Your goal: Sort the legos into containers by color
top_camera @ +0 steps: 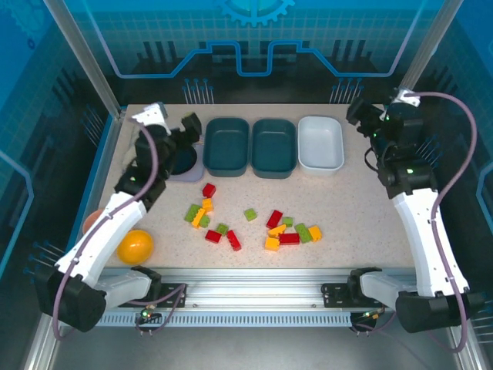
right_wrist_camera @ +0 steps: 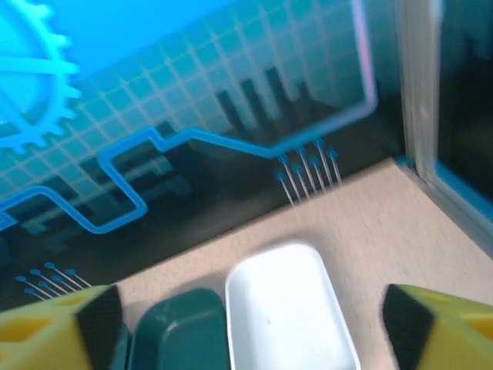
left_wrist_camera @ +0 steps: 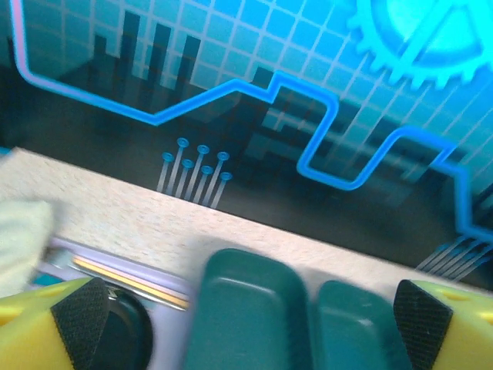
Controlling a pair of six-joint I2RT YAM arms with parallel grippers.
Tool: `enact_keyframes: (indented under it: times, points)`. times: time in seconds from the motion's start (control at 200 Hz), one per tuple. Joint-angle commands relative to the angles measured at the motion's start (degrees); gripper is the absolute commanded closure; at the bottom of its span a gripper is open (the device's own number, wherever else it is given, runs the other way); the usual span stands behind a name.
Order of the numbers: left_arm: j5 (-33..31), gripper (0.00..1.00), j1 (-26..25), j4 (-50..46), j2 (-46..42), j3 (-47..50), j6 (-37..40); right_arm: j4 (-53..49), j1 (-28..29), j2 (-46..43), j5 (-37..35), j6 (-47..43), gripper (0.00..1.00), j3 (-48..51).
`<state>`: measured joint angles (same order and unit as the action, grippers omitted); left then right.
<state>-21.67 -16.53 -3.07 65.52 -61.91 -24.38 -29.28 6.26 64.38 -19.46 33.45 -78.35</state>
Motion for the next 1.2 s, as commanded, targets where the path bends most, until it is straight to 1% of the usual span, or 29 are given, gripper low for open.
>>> enact_keyframes:
  times: [0.0,0.08,0.14,0.215,0.295,0.4,0.535,0.685,0.785,0.9,1.06,1.115,1.195]
  points:
    - [12.9,0.01,0.4,-17.7,1.3,-2.6,-14.5,-29.0,6.5,-0.5,-1.0,14.1,0.19,3.0]
    - [19.5,0.01,-1.5,-20.2,2.8,-3.6,-13.6,-30.4,12.0,-4.5,-0.4,21.3,0.21,7.7]
    - [22.2,0.01,-4.4,-23.4,3.8,-4.1,-11.8,-32.1,13.5,-6.2,4.1,28.5,0.21,12.6]
    - [22.5,0.01,-10.2,-26.8,4.3,-3.8,-8.8,-31.2,14.1,-7.3,11.9,36.7,0.23,19.7]
    - [22.3,0.01,-16.8,-29.1,4.4,-2.7,-6.3,-27.5,15.1,-7.6,16.6,42.6,0.25,26.4]
    - [23.8,0.01,-23.4,-29.9,4.9,-0.6,-5.2,-19.3,14.6,-6.3,22.9,46.9,0.25,34.5]
    - [22.7,0.01,-29.7,-29.8,5.5,1.0,-5.5,-14.1,14.4,-2.1,27.5,49.7,0.21,38.9]
    - [22.7,0.01,-32.6,-27.8,6.9,1.5,-7.1,-10.9,13.6,1.3,29.4,51.6,0.20,41.9]
    - [22.7,0.01,-34.2,-27.0,8.4,0.7,-7.3,-9.7,12.6,2.9,29.3,51.9,0.22,42.9]
    - [22.6,0.01,-35.5,-26.5,10.0,-0.4,-7.4,-7.7,11.0,4.4,29.9,51.8,0.28,44.0]
    - [22.7,0.01,-36.4,-26.1,11.1,-1.2,-7.3,-6.0,9.4,6.8,30.4,50.4,0.29,43.9]
    - [22.8,0.01,-36.4,-26.0,11.3,-1.2,-7.4,-5.9,9.3,7.9,30.6,50.1,0.32,43.7]
    - [22.7,0.01,-36.4,-25.8,11.5,-1.2,-7.5,-5.7,9.2,9.0,30.8,49.8,0.39,43.7]
